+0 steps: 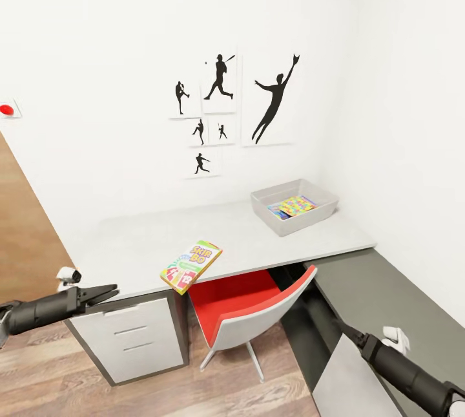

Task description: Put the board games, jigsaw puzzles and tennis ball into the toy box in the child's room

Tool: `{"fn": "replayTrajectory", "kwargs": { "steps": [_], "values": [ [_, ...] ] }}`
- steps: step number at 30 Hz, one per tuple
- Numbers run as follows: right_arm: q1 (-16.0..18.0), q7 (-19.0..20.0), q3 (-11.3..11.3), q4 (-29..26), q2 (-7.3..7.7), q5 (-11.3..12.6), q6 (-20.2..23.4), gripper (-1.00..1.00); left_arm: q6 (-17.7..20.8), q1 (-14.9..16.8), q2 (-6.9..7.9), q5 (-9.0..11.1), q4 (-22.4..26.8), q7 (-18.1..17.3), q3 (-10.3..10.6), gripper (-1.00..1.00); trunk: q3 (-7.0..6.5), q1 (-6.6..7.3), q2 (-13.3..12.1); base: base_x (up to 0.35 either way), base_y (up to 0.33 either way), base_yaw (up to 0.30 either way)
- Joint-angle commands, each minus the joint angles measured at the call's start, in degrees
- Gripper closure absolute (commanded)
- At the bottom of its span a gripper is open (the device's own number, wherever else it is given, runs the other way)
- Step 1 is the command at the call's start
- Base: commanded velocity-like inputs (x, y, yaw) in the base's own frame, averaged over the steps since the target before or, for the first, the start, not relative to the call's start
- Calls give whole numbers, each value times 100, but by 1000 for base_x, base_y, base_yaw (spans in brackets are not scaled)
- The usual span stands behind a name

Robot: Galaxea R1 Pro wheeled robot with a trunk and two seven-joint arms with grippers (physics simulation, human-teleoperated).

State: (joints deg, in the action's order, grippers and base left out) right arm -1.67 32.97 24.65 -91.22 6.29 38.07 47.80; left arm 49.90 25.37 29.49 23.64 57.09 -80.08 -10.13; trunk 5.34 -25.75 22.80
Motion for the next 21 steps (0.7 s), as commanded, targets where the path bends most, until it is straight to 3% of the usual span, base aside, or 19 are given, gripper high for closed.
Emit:
{"fn": "replayTrajectory", "kwargs": {
  "steps": [1, 2, 7, 12, 15, 17, 21],
  "values": [
    [8, 11, 11, -7, 12, 8, 73, -100, 61, 9, -57, 12, -4, 113, 2, -100, 11, -3, 12, 0, 0, 0],
    [13, 23, 36, -11, 45, 12, 138, -100, 62, 23, -179, 11, -25, 391, 2, -100, 11, -3, 12, 0, 0, 0],
    [8, 71, 301, -16, 233, 74, 416, -100, 63, 49, -481, 14, -184, 1162, 2, -100, 11, -3, 12, 0, 0, 0],
    [2, 440, 848, -18, 381, 121, 902, -100, 13, 64, -681, 12, -565, 1923, -3, -100, 11, -3, 12, 0, 0, 0],
    [-13, 1312, 1367, -19, 454, 133, 1170, -100, -38, 71, -797, -3, -884, 2269, -7, -100, 11, -3, 12, 0, 0, 0],
    [-21, 1927, 1593, -19, 507, 132, 1220, -100, -121, 72, -897, -6, -974, 2365, -10, -100, 11, -3, 12, 0, 0, 0],
    [-30, 2760, 1760, -19, 606, 126, 1220, -100, -369, 78, -1030, 6, -1082, 2538, -13, -100, 11, -3, 12, 0, 0, 0]
  ]
}}
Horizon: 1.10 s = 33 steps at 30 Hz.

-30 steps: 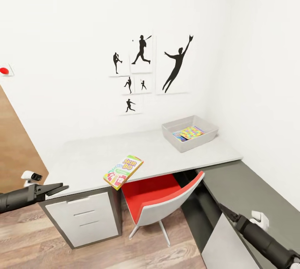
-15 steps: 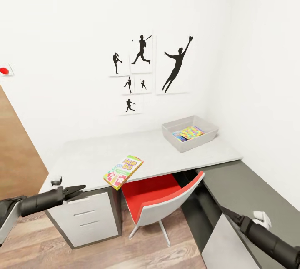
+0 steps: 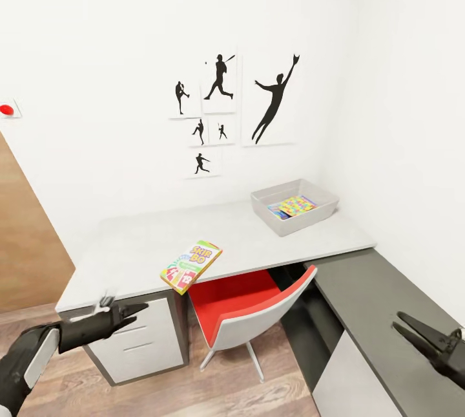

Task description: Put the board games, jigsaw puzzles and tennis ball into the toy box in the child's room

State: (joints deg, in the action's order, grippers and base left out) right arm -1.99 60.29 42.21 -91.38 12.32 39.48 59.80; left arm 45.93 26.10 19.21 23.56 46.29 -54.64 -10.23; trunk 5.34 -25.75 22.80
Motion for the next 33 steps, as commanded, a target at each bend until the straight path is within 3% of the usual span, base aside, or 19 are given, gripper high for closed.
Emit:
{"fn": "replayTrajectory", "kwargs": {
  "steps": [1, 5, 11, 18, 30, 33],
  "values": [
    [1, 142, 22, -2, 16, -17, 20, -100, -21, 6, -30, 18, -36, 58, -4, -100, 11, -4, 12, 0, 0, 0],
    [-7, 508, 91, -2, 57, -19, 20, -100, -202, 35, -139, 44, -242, 425, -10, -100, 11, -4, 12, 0, 0, 0],
    [-11, 935, 125, -2, 76, -41, 20, -100, -633, 276, -167, 74, -659, 699, -45, -100, 11, -4, 12, 0, 0, 0],
    [-12, 1100, 136, -2, 74, -82, 20, -100, -899, 556, -156, 85, -1063, 694, -50, -100, 11, -4, 12, 0, 0, 0],
    [-12, 1132, 252, 0, 71, -98, 20, -100, -958, 713, -148, 79, -1166, 676, -50, -100, 226, -267, 493, 0, 0, 0],
    [-12, 1133, 276, 0, 70, -98, -19, -100, -991, 718, -152, 83, -1147, 670, -57, -100, 226, -267, 493, 0, 0, 0]
  ]
}}
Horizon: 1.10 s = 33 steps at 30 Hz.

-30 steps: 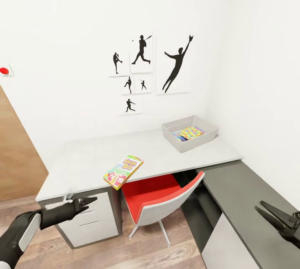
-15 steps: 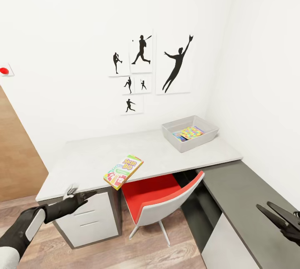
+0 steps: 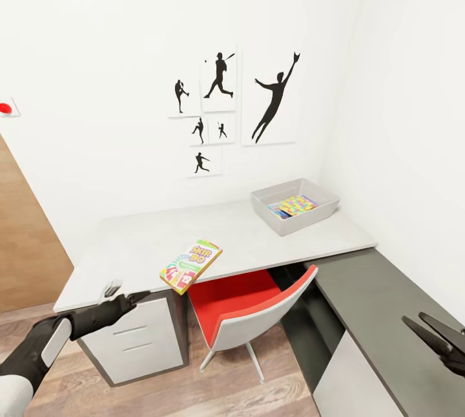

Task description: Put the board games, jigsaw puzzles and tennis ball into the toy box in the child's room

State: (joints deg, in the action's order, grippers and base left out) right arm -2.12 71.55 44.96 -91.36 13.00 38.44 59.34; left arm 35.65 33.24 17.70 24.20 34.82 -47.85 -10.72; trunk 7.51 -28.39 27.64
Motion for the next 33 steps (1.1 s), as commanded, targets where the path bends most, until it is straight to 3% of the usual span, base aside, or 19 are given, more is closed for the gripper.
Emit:
{"fn": "replayTrajectory", "kwargs": {
  "steps": [1, 4, 17, 25, 33],
  "values": [
    [1, 8, 4, -3, 2, 6, 16, -100, 27, 5, -3, 22, 3, -10, -11, -100, 10, -3, 9, 0, 0, 0],
    [0, 8, 9, -2, 1, 6, -10, -100, -8, 6, -10, 28, 11, -12, -22, -100, 10, -3, 9, 0, 0, 0],
    [1, 97, 47, -4, 14, 5, -5, -100, -433, 7, -12, 40, 1, -14, -51, -100, 243, -288, 531, 0, 0, 0],
    [-6, 555, 394, -4, 31, 6, 38, -100, -514, 7, -41, 38, -18, -39, -76, -100, 387, -464, 852, 0, 0, 0],
    [-8, 653, 503, -4, -1, 6, -3, -100, -887, 7, -55, 37, -421, -59, -77, -100, 530, -640, 1173, 0, 0, 0]
  ]
}}
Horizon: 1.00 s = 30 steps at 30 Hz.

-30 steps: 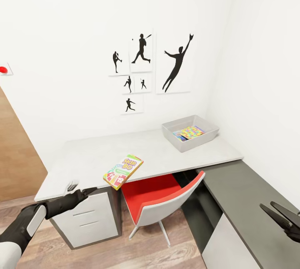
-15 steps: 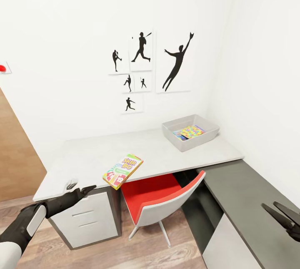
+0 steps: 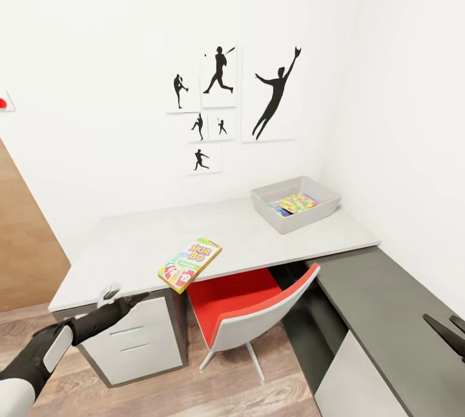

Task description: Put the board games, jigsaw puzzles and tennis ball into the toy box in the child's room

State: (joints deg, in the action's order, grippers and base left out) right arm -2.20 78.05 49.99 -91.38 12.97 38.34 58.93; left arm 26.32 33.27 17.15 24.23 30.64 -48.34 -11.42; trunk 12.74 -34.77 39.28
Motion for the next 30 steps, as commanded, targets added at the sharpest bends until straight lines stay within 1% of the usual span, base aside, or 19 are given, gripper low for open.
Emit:
{"fn": "replayTrajectory", "kwargs": {
  "steps": [1, 11, 14, 30],
  "values": [
    [0, 8, 4, -2, -1, 15, 32, -100, 1, 4, -1, 32, -98, -32, -8, -100, 26, -24, 48, 0, 0, 0],
    [0, 16, 10, -2, -5, 8, 18, -100, -270, 4, -4, 29, -326, -309, -2, -100, 205, -244, 449, 0, 0, 0],
    [0, 17, 10, -2, -5, 7, 15, -100, -307, 4, -2, 29, -393, -345, -3, -100, 259, -310, 570, 0, 0, 0],
    [0, 16, 10, 3, -5, 6, 13, -100, -338, 4, -18, 16, -453, -509, 18, -100, 546, -661, 1212, 0, 0, 0]
  ]
}}
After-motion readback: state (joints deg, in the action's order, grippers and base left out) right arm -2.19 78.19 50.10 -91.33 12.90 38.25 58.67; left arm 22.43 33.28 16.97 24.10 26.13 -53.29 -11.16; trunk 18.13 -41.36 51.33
